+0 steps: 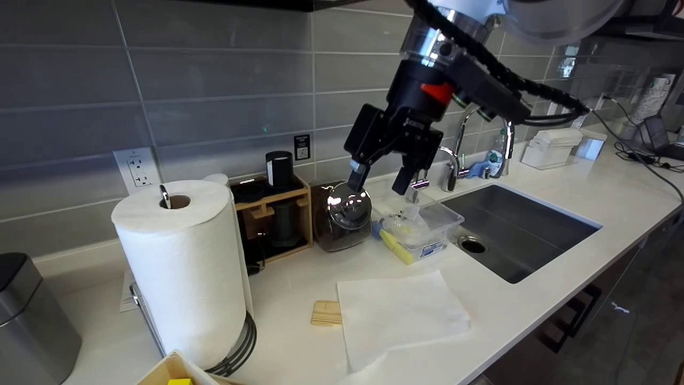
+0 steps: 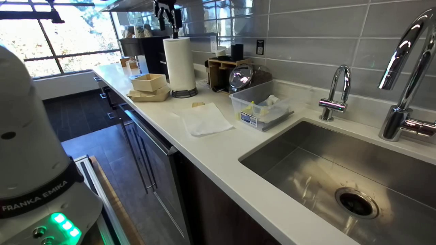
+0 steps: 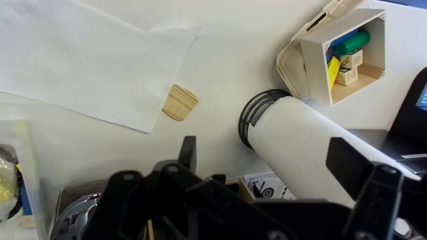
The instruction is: Remove the wooden box from on top of the take away pack and put it on the counter on the right
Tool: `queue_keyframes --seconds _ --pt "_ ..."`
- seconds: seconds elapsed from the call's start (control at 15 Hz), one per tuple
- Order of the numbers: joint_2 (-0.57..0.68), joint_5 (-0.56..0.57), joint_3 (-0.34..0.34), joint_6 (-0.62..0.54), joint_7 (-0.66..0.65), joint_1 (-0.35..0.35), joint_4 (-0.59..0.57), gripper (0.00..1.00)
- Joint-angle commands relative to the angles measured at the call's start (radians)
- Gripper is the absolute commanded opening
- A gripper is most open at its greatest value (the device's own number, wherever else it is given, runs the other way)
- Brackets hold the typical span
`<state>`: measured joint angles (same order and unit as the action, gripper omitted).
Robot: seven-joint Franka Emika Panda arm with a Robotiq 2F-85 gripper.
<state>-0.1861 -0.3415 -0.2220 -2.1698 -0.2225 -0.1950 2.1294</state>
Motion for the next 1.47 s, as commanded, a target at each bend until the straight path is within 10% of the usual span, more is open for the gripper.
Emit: queue_keyframes --seconds 0.0,0.6,1.4 --pt "0.079 -0.013 -0.021 -0.062 -0.029 -0.022 -0.011 1.0" --pt "0.385 -0.08 -0.067 -0.093 0.073 -0.073 -0.237 1.0" --pt "0.464 0.038 -0.076 -0.118 0.006 -0.133 -0.301 1.0"
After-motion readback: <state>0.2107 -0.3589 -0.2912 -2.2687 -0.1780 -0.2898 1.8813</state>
